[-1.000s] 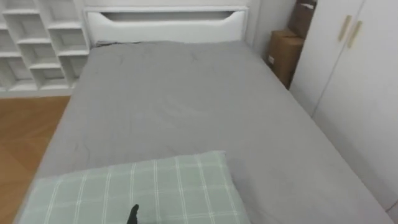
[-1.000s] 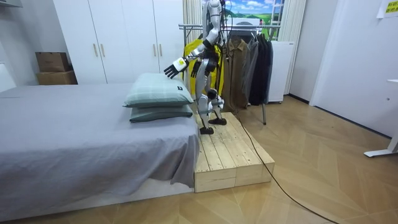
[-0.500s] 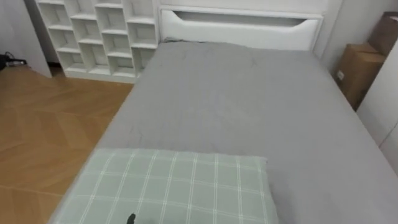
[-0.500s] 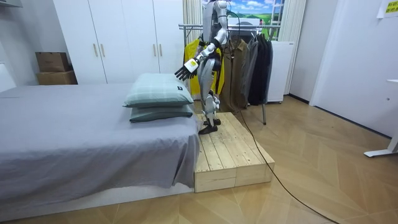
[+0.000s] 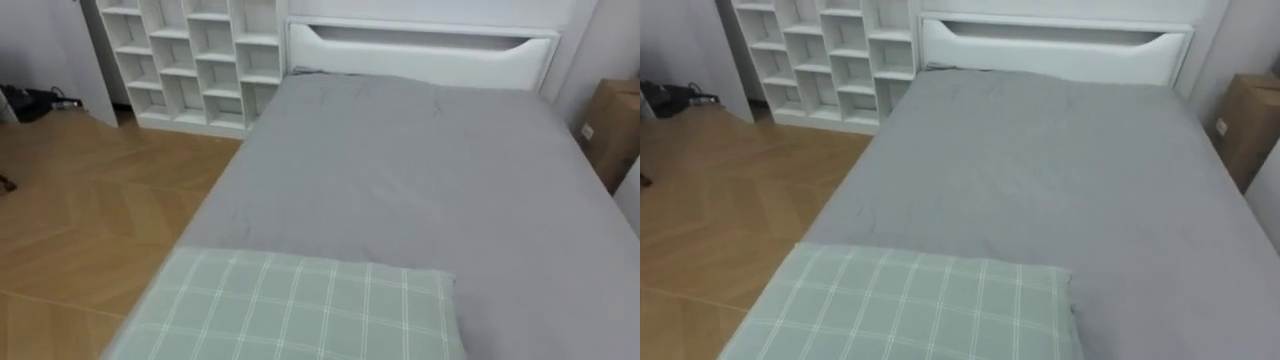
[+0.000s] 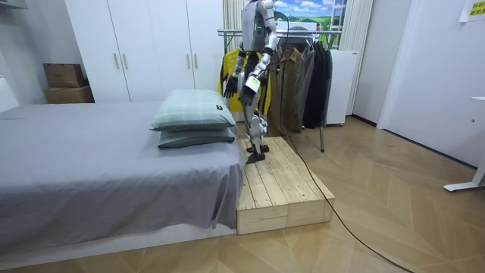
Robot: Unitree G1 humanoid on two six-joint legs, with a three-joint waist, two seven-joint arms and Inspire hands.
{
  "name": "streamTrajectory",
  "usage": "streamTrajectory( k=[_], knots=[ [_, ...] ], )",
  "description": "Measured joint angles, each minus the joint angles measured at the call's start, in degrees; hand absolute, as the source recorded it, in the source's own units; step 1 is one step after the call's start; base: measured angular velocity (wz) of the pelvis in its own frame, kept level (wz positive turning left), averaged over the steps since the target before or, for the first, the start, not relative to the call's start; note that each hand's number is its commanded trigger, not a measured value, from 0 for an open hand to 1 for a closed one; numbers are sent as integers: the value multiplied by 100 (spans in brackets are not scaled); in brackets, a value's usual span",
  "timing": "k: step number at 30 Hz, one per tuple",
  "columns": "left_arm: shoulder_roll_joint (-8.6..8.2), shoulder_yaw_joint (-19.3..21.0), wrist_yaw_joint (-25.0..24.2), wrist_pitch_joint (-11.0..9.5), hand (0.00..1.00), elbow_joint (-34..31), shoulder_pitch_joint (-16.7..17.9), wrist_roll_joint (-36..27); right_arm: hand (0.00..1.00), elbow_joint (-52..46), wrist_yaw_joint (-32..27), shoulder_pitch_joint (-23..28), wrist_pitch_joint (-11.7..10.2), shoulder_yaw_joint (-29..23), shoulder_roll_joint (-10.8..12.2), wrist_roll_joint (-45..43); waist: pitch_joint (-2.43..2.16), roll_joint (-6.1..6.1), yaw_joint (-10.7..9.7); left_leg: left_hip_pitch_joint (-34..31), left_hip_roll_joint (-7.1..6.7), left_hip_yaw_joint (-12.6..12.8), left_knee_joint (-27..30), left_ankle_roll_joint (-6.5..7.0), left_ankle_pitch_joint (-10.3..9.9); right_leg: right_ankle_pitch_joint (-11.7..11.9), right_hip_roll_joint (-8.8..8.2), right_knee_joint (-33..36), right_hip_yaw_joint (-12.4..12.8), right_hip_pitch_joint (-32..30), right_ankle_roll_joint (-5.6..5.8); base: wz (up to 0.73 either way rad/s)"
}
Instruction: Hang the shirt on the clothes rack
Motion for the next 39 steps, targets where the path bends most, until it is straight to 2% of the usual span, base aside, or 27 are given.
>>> streamTrajectory(
  k=[4,6,7,11,12,16,20,29,33,39],
  knots=[
    [-2,335,203,38,0,528,324,-84,0,-2,6,-5,-1,-166,27,38,-6,56,30,22,-12,2,-33,3,-2,-8,-15,2,-13,14,15,2],
    [2,393,288,69,0,901,367,-60,0,-3,8,-3,0,-187,27,29,18,76,34,55,-10,6,-42,10,-9,-7,-21,5,-62,72,17,4],
    [-3,391,301,129,0,1178,402,-21,0,4,12,5,3,-190,25,30,58,75,49,88,-7,7,-43,16,-37,-12,-20,9,-58,114,24,0],
    [-59,385,141,463,0,1542,398,-34,0,10,215,26,14,-189,18,53,63,67,70,79,5,11,4,21,-71,-40,-15,6,-3,98,36,-2],
    [-67,370,90,576,0,1558,396,-55,0,4,238,62,50,-183,18,93,62,67,106,86,5,16,4,25,-72,-41,-13,10,32,105,37,-5],
    [-68,365,-13,808,0,1559,343,-97,0,0,248,133,189,-171,47,235,58,61,113,85,-1,15,6,32,-71,-38,-15,18,60,108,47,-1],
    [-65,372,-192,1022,0,1577,172,-14,0,5,315,176,199,-191,74,261,20,59,51,105,-3,20,28,43,-67,-31,-19,19,50,117,56,0],
    [-60,275,-535,1292,0,1754,-102,42,0,15,452,254,200,-198,123,451,21,29,-104,209,29,172,-10,42,-74,-29,-31,2,188,164,53,-9],
    [-60,200,-640,1352,0,1753,-110,47,0,28,440,241,207,-252,149,451,22,28,-231,226,27,217,-35,54,-83,-26,-38,17,230,177,59,-4],
    [-62,153,-841,1493,0,1755,-96,54,0,43,431,238,255,-319,157,434,25,33,-316,312,44,340,-115,55,-100,-24,-54,19,359,174,63,-13]
  ],
)
